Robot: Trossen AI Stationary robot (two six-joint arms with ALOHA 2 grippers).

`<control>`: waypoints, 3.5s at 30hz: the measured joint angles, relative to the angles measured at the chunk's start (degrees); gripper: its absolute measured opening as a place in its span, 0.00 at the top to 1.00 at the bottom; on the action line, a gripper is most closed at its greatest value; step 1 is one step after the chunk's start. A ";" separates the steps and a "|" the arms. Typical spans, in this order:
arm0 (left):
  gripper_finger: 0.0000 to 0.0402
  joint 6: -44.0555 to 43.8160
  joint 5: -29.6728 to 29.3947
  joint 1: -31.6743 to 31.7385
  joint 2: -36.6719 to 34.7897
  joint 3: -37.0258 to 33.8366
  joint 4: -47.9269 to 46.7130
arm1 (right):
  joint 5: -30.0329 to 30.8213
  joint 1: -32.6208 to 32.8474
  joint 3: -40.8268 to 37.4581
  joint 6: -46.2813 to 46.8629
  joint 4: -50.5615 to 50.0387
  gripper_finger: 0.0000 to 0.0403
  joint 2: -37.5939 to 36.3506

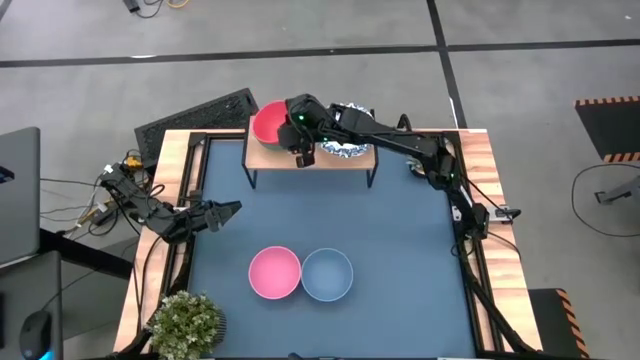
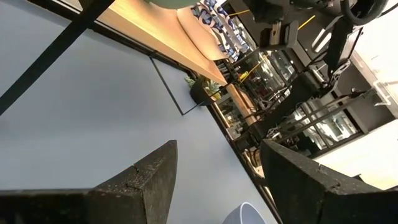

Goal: Place and stack bowls onto a shelf
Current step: Stack the orange bowl on top of the green bowl on the shelf, then stack the blue bowl on top of the orange bowl on the shelf

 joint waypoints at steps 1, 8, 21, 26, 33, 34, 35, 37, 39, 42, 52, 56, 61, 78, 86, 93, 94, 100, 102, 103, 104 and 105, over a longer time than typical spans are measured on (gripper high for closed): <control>0.47 0.01 0.00 0.00 0.00 0.00 0.01 | 0.33 0.04 0.00 -0.20 -0.18 0.42 -0.34; 0.47 0.04 0.00 0.00 0.00 0.00 0.01 | 0.63 3.08 0.09 3.16 -2.39 0.37 -6.00; 0.47 0.09 3.07 0.00 -0.02 0.00 0.14 | 3.74 14.35 -0.26 37.69 -33.99 0.37 -13.15; 0.47 0.31 2.74 0.00 -0.02 0.00 0.12 | 9.72 14.01 -0.36 31.82 -25.01 0.37 -10.78; 0.47 0.46 6.38 0.00 -0.01 0.00 0.63 | -3.95 12.42 -0.29 38.56 -39.98 0.37 -9.66; 0.47 0.71 6.70 0.00 -0.02 0.00 0.66 | -5.03 13.05 -0.28 40.32 -43.25 0.37 -9.68; 0.47 0.89 6.90 0.00 -0.01 0.00 0.67 | -5.59 13.98 -0.32 41.97 -45.98 0.37 -9.67; 0.47 0.92 7.11 0.00 -0.02 0.02 0.69 | -5.96 16.15 -0.47 45.30 -47.45 0.37 -9.51; 0.47 0.92 7.17 0.00 -0.02 0.02 0.68 | -5.95 18.90 -1.41 48.85 -45.58 0.37 -9.57; 0.47 0.94 7.21 0.00 -0.02 0.02 0.69 | -5.83 23.14 -2.71 53.29 -43.05 0.37 -9.57; 0.47 0.94 9.17 0.00 -0.02 0.02 0.92 | -6.52 28.80 -21.79 61.40 -28.56 0.37 -9.31; 0.47 0.93 9.70 0.00 0.00 0.02 0.97 | -8.40 28.76 -28.55 62.48 -22.19 0.37 -9.31; 0.47 0.83 9.73 0.00 -0.02 0.02 0.97 | -8.61 28.67 -35.69 62.94 -16.85 0.37 -9.35; 0.47 1.18 9.61 0.00 -0.02 0.02 0.95 | -9.56 41.29 -35.58 33.31 -20.82 0.37 -15.50; 0.47 0.73 9.25 0.00 -0.02 0.02 0.92 | -7.17 40.56 -40.32 33.42 -12.06 0.37 -14.05; 0.47 0.26 9.24 -0.02 -0.01 0.02 0.92 | -8.51 40.35 -45.55 33.35 -9.94 0.37 -14.01; 0.47 0.26 9.22 -0.02 0.00 0.02 0.92 | -8.51 40.35 -46.30 33.37 -9.40 0.37 -13.97; 0.47 0.26 9.22 -0.02 -0.01 0.02 0.92 | -7.96 40.35 -49.22 33.39 -6.26 0.43 -13.97; 0.47 0.26 9.22 -0.02 -0.02 0.02 0.92 | -7.90 40.16 -49.18 33.76 -6.03 0.51 -13.99; 0.47 0.26 9.23 -0.01 -0.01 0.02 0.91 | -7.92 39.94 -49.18 34.11 -6.07 0.57 -14.03; 0.47 0.26 9.24 -0.02 -0.01 0.02 0.92 | -8.25 39.78 -49.18 34.52 -6.34 0.64 -14.14; 0.47 0.26 9.22 -0.01 -0.01 0.02 0.90 | -8.78 39.54 -49.18 34.69 -6.87 0.71 -14.33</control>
